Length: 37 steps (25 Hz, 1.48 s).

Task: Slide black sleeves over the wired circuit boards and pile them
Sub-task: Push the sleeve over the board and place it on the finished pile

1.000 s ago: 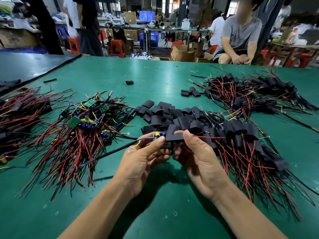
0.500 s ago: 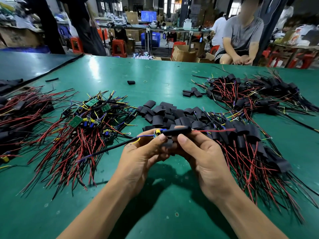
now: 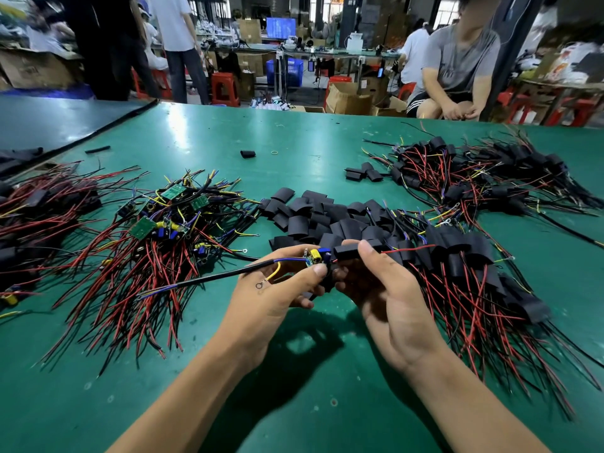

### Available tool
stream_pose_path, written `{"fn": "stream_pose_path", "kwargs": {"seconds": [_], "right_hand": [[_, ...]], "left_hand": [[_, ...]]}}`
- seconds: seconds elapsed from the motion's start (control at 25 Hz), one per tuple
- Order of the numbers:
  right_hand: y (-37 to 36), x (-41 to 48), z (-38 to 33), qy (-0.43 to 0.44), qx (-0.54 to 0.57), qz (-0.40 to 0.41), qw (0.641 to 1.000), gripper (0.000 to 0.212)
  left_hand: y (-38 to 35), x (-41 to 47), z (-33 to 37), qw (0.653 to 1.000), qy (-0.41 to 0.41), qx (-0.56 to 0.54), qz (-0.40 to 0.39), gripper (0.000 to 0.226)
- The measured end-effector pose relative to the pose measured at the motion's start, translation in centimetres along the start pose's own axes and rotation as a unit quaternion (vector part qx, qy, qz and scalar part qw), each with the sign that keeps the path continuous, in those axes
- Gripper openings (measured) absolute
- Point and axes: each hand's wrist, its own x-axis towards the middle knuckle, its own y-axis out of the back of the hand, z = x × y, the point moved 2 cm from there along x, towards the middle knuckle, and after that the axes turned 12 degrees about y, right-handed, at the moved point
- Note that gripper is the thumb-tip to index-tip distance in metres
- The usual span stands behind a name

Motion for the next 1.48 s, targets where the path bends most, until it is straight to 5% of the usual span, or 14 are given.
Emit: {"fn": "stream_pose_path", "kwargs": {"seconds": [0.32, 0.72, 1.24, 1.48], "right_hand": [[0.6, 0.3, 0.6, -0.023, -0.029, -0.025, 0.999, 0.027], [0.5, 0.1, 0.4, -0.056, -0.038, -0.050, 0.996, 0.034], [0.2, -0.2, 0.4, -0.102, 0.019, -0.072, 0.992, 0.020], [0.1, -0.4, 0.8, -0.097, 0.005, -0.089, 0.991, 0.023]], "left_hand": [[0.5, 0.6, 0.3, 0.986, 0.100, -0.128, -0.037, 0.022], [0.8, 0.9, 0.1, 0.976, 0.157, -0.132, -0.076, 0.015], [1.2, 0.5, 0.6, 0.999, 0.012, -0.025, -0.032, 0.024], [0.8, 0.7, -0.2, 0.997, 0.039, -0.047, -0.043, 0.024]]}}
